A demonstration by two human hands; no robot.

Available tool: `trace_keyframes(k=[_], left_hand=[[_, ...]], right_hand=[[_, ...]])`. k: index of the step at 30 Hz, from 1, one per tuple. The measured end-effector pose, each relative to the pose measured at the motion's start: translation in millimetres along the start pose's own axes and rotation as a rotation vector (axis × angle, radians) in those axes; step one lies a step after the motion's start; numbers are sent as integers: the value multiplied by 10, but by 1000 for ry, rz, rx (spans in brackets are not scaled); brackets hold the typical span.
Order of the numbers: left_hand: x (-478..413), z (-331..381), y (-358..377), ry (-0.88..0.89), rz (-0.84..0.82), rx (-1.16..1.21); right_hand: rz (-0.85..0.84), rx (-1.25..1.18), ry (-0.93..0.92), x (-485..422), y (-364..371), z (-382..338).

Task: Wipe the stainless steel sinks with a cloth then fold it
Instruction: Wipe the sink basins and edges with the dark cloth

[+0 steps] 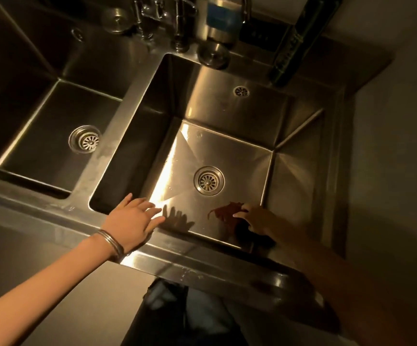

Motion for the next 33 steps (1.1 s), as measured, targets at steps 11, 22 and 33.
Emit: trace_keyframes(k=[11,22,33], left_hand=[[-1,-478,-30,-15,166,-70],[-20,-466,-37,-20,93,-4],[-22,-452,-78,-60,112,22]], right_hand=[[-295,218,-71,-660,646,129],[-88,-89,-285,-1184,550,-657],[22,-29,-194,-1007,713,-902]])
Point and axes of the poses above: each hand's wrist, its own x-axis away from the middle knuckle, its own y-axis out of the palm, z = x × y, the point moved 2 cm from there along -x, towards the middle knuckle, and after that the axes turned 6 degrees about z, right-handed, at the moved point
